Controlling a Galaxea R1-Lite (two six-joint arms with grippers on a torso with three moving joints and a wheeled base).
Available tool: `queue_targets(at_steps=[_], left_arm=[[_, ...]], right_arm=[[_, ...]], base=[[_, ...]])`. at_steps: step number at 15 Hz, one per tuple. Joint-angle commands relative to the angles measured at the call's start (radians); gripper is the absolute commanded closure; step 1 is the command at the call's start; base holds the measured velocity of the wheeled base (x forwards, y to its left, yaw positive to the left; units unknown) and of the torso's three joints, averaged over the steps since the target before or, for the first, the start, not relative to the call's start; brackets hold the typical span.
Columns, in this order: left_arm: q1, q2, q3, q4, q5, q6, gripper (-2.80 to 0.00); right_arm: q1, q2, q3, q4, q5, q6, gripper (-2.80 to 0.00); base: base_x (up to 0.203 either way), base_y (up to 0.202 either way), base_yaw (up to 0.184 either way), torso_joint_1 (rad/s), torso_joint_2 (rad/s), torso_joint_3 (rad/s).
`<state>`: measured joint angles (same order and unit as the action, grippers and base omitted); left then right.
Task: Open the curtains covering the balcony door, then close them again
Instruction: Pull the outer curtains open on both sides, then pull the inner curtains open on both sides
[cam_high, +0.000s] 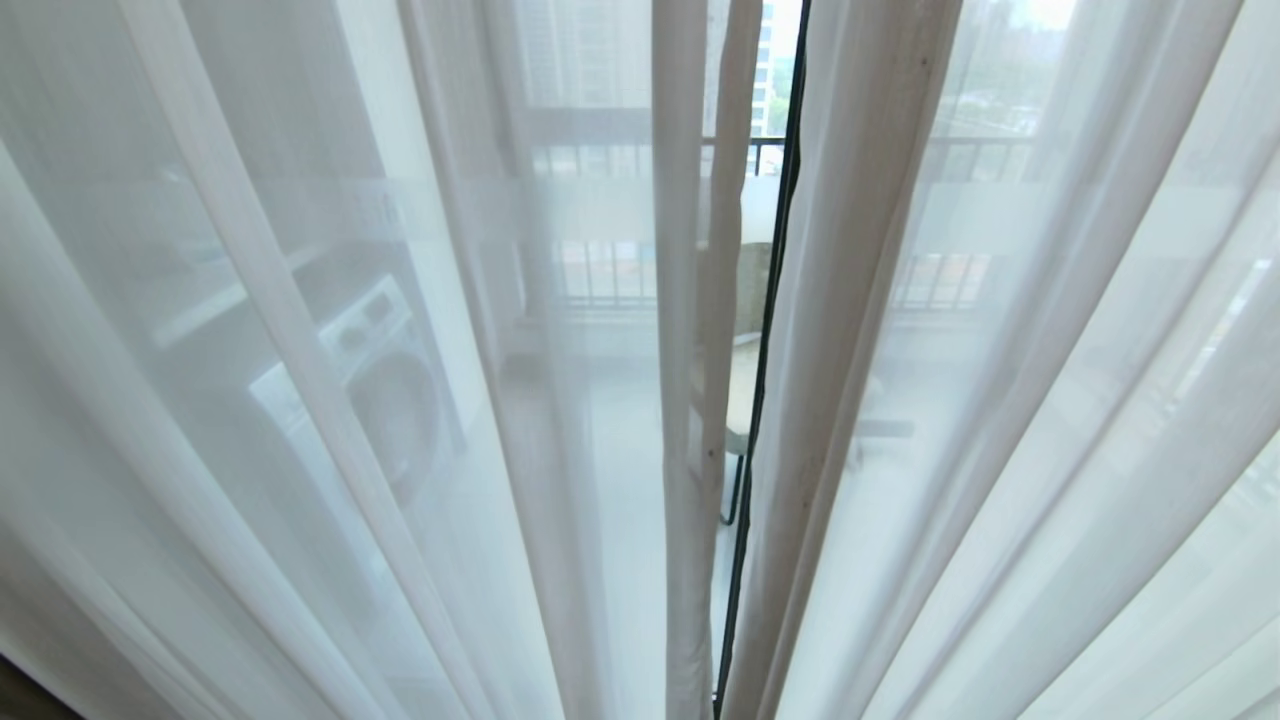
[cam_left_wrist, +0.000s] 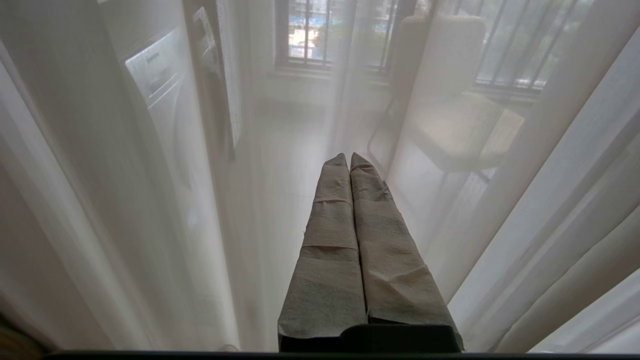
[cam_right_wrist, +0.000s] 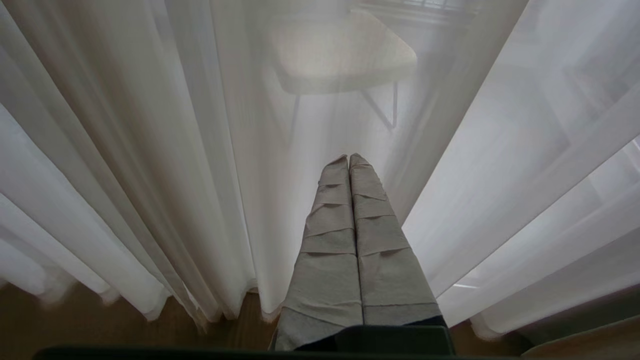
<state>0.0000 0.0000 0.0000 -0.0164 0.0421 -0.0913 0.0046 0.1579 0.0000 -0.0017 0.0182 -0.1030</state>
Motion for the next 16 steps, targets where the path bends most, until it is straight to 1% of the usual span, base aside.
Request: queue_targets(at_steps=[1, 3, 16], left_arm=[[0.000, 0.000, 0.000, 0.000, 0.001, -0.001, 0.00], [0.000, 0.001, 0.000, 0.000, 0.001, -0.001, 0.00], [0.000, 0.000, 0.000, 0.000, 0.001, -0.001, 0.00]], right_arm=[[-0.009, -0.119, -0.003, 0.011, 0.012, 0.001, 0.00], [-0.009, -0.158, -0.002, 0.006, 0.022, -0.002, 0.00], [-0.008, -0.158, -0.002, 0.006, 0.023, 0.008, 0.00]], base=[[0.000, 0.000, 0.000, 0.000, 0.00, 0.000], [0.000, 0.000, 0.000, 0.000, 0.00, 0.000], [0.000, 0.000, 0.000, 0.000, 0.00, 0.000]])
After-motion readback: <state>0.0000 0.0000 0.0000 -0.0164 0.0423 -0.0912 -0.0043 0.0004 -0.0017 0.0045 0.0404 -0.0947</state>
